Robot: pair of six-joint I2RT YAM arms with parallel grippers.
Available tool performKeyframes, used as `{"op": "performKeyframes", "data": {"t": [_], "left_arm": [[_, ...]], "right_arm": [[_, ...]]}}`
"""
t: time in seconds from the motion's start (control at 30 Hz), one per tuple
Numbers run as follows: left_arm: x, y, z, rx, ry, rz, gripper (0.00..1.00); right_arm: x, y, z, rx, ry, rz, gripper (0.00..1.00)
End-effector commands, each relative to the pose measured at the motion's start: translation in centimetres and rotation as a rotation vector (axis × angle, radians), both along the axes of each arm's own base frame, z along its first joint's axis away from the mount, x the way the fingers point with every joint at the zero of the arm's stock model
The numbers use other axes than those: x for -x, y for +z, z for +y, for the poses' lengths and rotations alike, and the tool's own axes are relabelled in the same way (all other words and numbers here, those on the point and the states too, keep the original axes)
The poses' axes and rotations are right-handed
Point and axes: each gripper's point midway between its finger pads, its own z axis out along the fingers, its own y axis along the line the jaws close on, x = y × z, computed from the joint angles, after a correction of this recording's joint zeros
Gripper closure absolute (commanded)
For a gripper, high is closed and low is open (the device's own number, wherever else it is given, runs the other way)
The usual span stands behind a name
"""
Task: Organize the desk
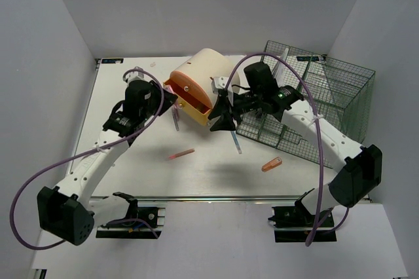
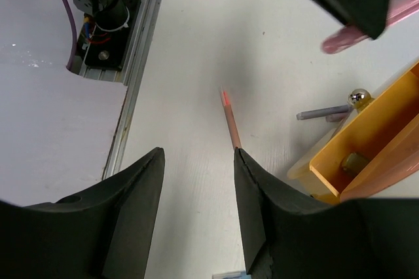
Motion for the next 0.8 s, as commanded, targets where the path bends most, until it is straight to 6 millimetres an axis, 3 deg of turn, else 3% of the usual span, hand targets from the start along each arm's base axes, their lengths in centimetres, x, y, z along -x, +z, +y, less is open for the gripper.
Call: {"op": "performKeyframes", "data": {"t": [0.0,0.2,0.53,0.77], "left_arm": [[-3.1,3.9,0.8,0.153,0.122,-0.088,0.98],[-5.8,3.2,2.7,0.244,0.225,-0.063,0.99],[-9.2,3.4,2.6,0.294,0.191,-0.082,0.99],[-9.3,1.7,1.5,0.313,0.132,-0.023,0.97]], "right_arm": [[0.2,1.5,-0.4,-0.038,-0.011,-0.036,0.48],[0.5,1.6,-1.1,-0.042,-0.032,-0.048,0.48],[0.8,1.2,-1.5,-0.040,-0.038,-0.026,0.48],[0.6,1.1,-1.4,-0.041,-0.042,-0.021,0.48]]}}
